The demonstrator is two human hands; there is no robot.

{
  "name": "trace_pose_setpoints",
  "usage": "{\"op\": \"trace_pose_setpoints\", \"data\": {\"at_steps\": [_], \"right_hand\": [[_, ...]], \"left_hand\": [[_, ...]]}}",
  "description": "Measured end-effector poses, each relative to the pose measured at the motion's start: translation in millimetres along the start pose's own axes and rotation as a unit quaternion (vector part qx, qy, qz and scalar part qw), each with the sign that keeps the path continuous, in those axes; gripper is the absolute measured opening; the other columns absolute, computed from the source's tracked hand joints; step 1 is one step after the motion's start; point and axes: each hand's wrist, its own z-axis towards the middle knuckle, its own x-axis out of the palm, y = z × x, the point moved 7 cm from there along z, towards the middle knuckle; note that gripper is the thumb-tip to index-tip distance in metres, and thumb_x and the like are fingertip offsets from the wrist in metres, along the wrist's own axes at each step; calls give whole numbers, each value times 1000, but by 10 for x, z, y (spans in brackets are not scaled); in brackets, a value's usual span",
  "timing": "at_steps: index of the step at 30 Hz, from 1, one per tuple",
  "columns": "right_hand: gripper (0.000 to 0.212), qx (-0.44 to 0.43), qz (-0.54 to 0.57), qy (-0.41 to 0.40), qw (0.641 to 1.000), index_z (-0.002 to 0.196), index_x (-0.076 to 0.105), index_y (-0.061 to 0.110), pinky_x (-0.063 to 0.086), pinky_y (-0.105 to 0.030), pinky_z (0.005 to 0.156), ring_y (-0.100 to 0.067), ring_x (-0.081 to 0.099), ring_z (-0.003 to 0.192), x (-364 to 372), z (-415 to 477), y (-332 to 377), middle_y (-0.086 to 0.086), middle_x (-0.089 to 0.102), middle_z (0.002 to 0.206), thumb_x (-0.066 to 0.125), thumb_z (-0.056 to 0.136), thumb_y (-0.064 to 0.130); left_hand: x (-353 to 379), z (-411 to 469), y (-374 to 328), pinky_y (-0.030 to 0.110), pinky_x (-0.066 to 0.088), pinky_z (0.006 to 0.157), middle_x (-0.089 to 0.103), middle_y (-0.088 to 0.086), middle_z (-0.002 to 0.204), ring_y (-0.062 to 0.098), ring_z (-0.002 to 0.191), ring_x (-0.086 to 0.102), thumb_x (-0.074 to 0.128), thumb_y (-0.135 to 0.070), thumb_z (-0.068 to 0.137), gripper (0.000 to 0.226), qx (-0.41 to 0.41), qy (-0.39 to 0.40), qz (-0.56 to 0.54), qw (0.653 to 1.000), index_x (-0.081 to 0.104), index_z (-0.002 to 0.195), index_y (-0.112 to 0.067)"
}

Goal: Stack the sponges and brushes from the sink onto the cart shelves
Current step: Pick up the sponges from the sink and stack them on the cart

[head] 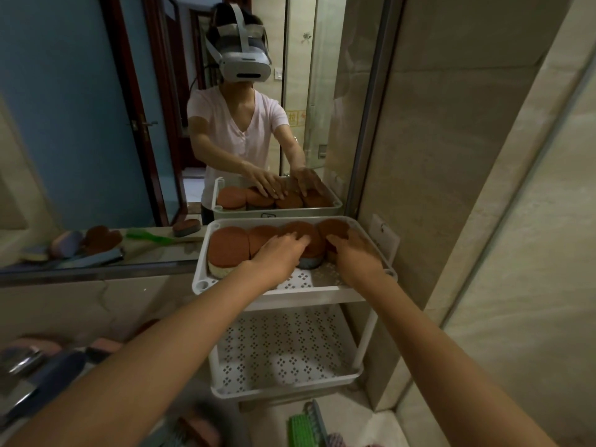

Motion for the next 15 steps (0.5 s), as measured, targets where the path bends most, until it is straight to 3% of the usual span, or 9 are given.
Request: {"op": "trace_pose_setpoints", "data": {"at_steps": [4,7,11,15], "right_hand": [[37,-9,4,-40,999,130,48,20,40,-42,103,-32,46,122,-67,-54,19,-13,48,134,45,93,22],[37,-15,40,-72,996,126,52,19,35,-43,107,-34,41,126,-160,-97,69,-13,48,135,48,89,19],[50,-60,130,-58,988,136,44,23,34,-44,109,-32,36,131,-188,-102,259,-14,42,141,51,86,24],[52,-52,109,26,992,137,40,32,29,-47,111,-32,31,135,-40,-56,303,-12,36,146,49,87,42]], "left_hand": [[-1,-65,81,36,17,116,25,11,154,25,141,25,50,-22,94,56,5,13,-58,998,27,145,-13],[-86,-172,241,44,3,119,20,6,156,23,145,14,55,-43,88,73,-25,0,-20,999,19,148,-21],[-102,-387,671,53,14,117,7,8,159,34,146,5,61,-52,80,87,-135,79,19,987,12,148,-30],[-12,-523,786,46,24,116,7,11,158,33,145,13,62,-35,85,85,-162,115,-5,980,7,149,-32]]}}
